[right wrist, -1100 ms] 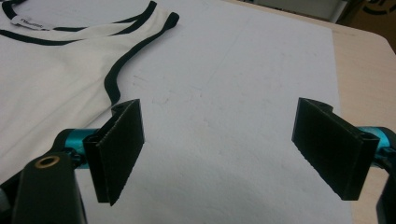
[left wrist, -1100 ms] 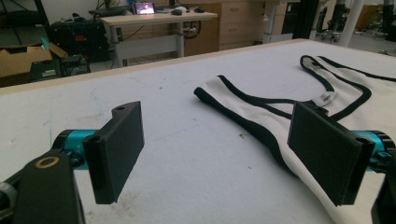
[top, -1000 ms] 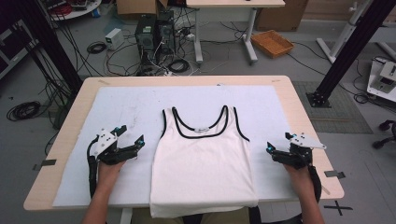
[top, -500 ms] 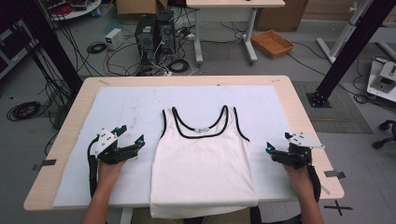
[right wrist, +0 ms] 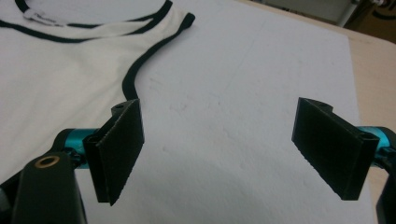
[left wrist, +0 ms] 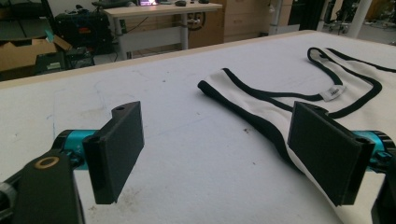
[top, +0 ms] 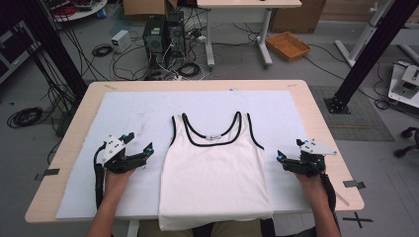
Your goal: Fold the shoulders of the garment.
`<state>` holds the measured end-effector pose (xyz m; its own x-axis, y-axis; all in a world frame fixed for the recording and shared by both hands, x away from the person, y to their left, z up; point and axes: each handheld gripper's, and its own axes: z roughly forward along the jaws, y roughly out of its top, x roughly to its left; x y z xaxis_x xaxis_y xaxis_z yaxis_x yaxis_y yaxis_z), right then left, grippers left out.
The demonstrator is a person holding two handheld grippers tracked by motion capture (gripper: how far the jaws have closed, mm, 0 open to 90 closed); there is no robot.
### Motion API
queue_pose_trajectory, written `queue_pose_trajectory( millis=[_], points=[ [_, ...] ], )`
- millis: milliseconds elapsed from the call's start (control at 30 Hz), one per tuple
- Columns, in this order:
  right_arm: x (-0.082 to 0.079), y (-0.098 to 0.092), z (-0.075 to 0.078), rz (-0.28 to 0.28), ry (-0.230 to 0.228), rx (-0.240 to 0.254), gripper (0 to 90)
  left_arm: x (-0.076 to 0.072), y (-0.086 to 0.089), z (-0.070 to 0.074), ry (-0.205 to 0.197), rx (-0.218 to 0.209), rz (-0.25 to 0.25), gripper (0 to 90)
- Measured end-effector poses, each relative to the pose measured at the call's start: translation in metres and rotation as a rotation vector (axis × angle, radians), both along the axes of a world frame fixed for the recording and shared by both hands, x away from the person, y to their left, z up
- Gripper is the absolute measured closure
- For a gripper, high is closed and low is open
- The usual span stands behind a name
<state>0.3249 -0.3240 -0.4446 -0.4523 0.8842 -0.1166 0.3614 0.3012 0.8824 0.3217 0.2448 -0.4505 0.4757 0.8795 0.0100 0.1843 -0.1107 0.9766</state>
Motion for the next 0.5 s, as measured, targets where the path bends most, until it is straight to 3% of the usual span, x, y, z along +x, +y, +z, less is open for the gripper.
queue_pose_trajectory(
  millis=[67,167,300,500],
  points=[
    [0.004,0.003,0.001,-0.005,-0.009,0.004,16.6,0.0,-0.001,0.0,-0.001,0.017,-0.003,18.6],
    [0.007,0.005,0.007,-0.005,0.003,0.051,16.6,-0.001,-0.003,0.0,-0.008,0.035,-0.007,18.6],
    [0.013,0.009,0.018,0.006,0.025,0.116,16.6,0.0,-0.002,0.0,-0.004,0.021,-0.003,18.6],
    [0.044,0.046,0.052,0.075,0.033,0.073,16.6,0.001,0.001,0.0,0.006,-0.005,0.005,18.6]
  ],
)
